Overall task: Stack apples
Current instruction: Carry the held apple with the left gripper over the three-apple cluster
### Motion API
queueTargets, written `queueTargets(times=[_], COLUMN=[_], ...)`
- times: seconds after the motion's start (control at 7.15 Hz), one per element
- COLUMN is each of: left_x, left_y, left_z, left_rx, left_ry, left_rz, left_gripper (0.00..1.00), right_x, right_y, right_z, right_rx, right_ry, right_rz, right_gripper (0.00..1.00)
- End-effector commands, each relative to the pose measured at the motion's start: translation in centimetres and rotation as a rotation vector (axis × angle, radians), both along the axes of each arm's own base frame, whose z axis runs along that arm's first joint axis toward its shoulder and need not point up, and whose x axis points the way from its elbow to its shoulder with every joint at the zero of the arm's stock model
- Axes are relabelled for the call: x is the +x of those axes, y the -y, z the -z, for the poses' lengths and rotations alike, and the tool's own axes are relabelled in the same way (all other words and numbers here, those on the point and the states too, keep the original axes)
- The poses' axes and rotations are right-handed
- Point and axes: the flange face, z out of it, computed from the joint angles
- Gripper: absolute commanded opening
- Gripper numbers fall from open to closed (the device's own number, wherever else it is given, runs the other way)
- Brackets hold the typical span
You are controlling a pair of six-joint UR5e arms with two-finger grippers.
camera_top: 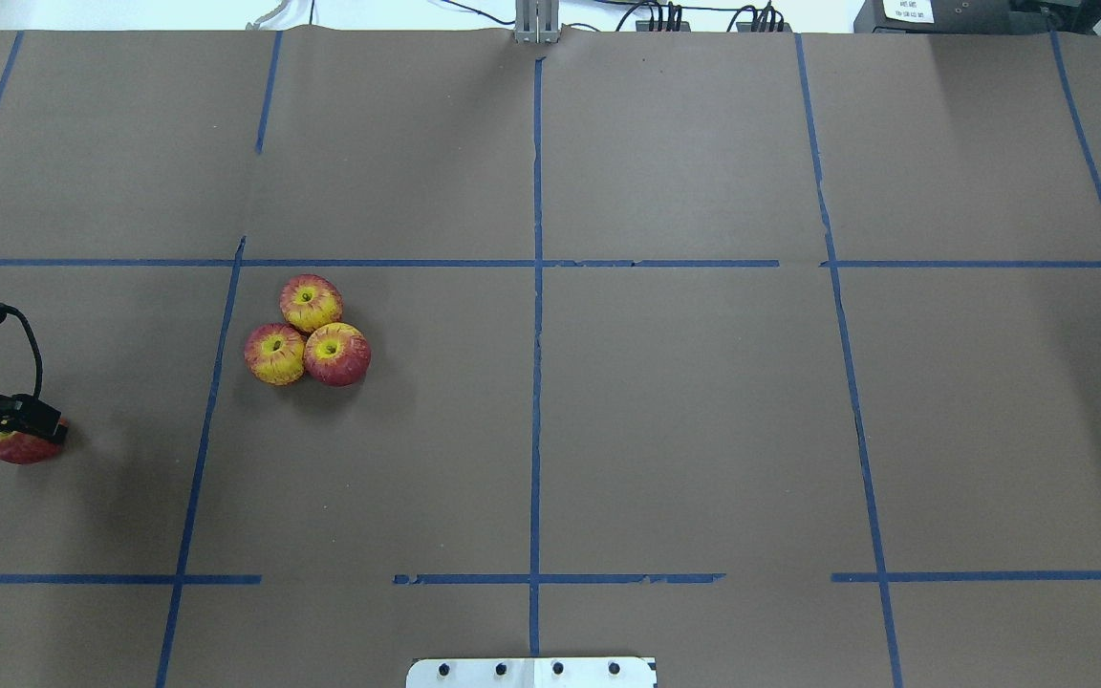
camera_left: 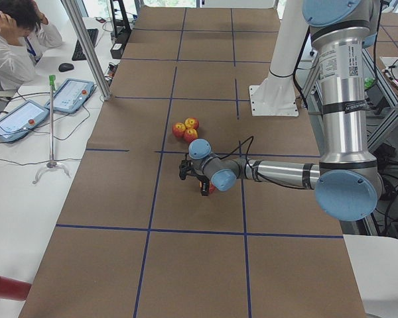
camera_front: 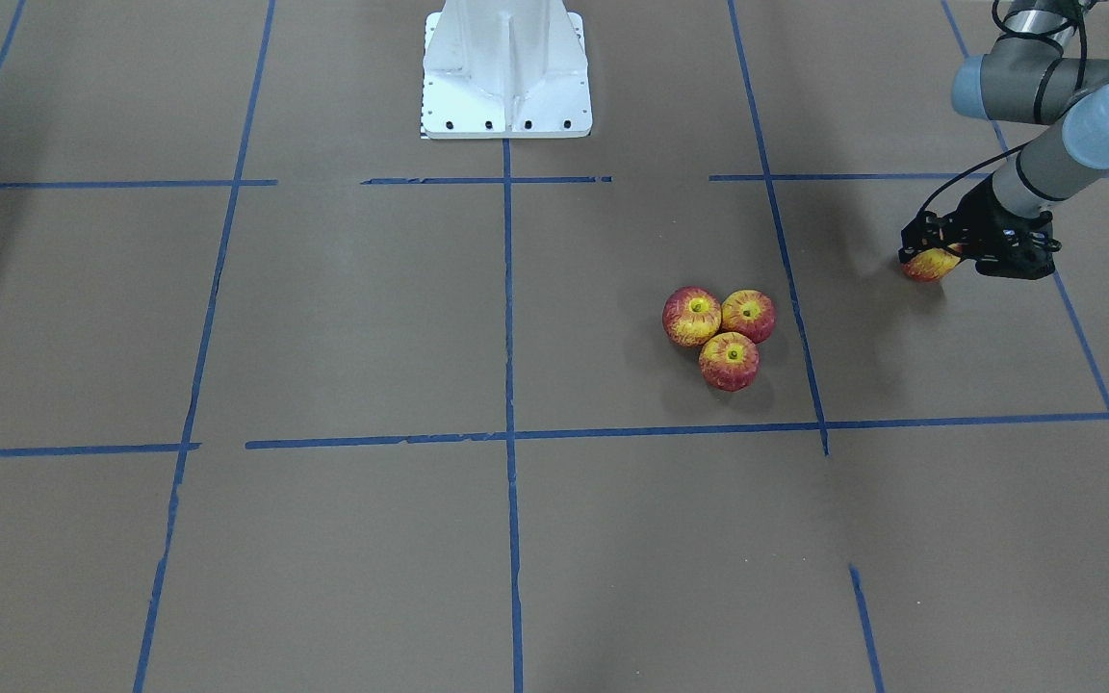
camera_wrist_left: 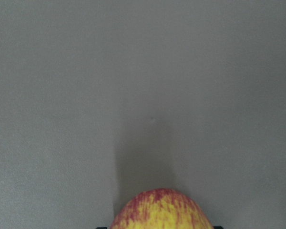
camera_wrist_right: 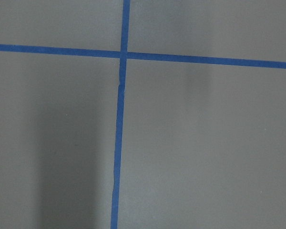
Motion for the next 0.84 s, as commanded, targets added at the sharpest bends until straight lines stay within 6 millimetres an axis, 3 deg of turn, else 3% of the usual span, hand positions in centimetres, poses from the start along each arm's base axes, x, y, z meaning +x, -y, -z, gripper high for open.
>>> queueTargets(times=[0.0,0.42,0.56,0.7], left_x=[0.1,7.9,11.1,14.2], left_y=[0.0,8.7,9.0,9.6], left_z=[7.4,21.6,24.4,25.2], left_rx=[0.053,-0.060,-0.081,-0.101], left_ry=[-0.069,-0.067,-0.044,-0.011], left_rz=[0.012,0.104,0.075,0.113], left_gripper=[0.00,0.00,0.00,0.00], right_x=[0.0,0.0,0.0,0.0], right_y=[0.0,0.0,0.0,0.0], right_z=[0.0,0.0,0.0,0.0], right_rx=[0.000,0.000,0.001,0.000], right_ry=[0.000,0.000,0.000,0.000], right_rz=[0.000,0.000,0.001,0.000], right_gripper=[1.00,1.00,1.00,1.00])
